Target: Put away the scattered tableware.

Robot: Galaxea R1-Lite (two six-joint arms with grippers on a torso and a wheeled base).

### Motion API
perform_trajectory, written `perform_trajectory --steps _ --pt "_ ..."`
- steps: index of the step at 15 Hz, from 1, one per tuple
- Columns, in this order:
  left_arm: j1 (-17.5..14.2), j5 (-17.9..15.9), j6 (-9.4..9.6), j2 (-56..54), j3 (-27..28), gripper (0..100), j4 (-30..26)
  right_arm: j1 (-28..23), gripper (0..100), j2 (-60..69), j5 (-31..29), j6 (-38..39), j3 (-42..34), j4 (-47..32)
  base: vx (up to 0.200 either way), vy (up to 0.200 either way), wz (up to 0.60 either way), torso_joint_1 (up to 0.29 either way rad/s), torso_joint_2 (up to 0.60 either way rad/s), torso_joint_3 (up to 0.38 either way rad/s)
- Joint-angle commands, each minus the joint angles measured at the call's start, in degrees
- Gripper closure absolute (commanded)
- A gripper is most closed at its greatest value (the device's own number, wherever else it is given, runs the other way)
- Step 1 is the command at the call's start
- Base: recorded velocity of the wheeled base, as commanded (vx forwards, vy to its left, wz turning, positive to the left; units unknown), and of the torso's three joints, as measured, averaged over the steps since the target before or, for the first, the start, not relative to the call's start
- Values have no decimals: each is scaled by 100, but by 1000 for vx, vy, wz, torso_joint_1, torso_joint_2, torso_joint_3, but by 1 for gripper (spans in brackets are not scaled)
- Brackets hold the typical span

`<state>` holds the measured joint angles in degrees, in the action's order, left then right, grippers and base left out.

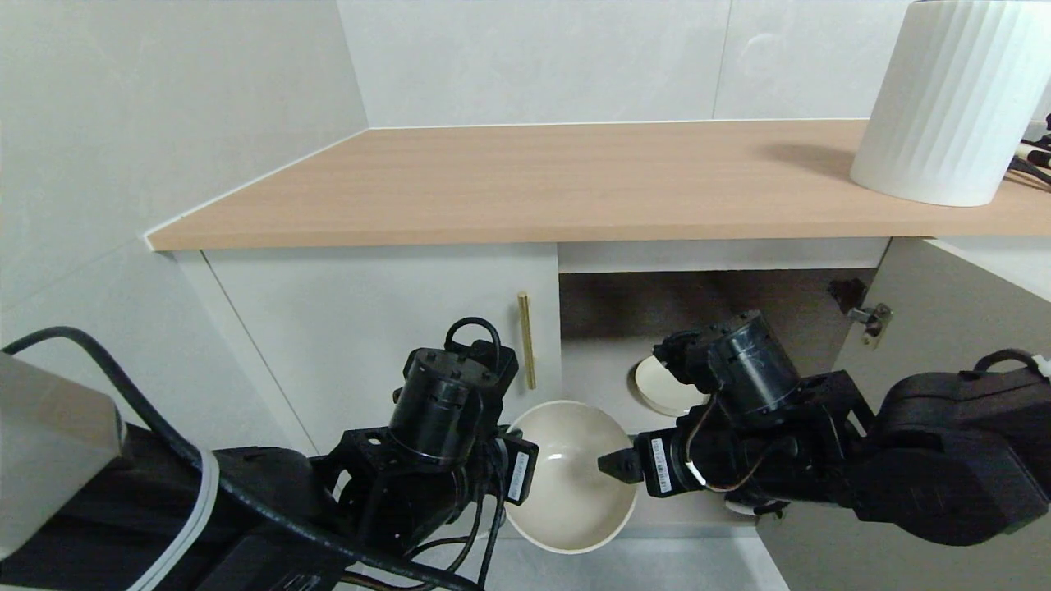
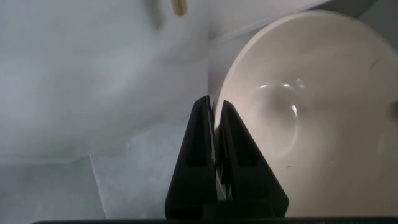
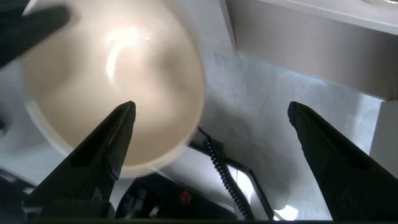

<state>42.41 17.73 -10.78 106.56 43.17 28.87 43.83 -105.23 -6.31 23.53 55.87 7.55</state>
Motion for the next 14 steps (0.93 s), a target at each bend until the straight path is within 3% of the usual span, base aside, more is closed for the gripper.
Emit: perform_trajectory --steps 1,4,5,14 --pt "74 3 -3 -109 -36 100 5 3 0 -217 -1 3 3 36 0 0 0 0 0 0" --pt "118 3 5 -109 -72 100 5 3 0 -261 -1 11 3 80 0 0 0 0 0 0" --pt "118 3 5 -100 -72 100 5 3 100 -270 -10 11 3 116 0 0 0 0 0 0" --pt "118 3 -3 -30 -80 100 -13 3 100 -270 -10 -6 -23 116 0 0 0 0 0 0"
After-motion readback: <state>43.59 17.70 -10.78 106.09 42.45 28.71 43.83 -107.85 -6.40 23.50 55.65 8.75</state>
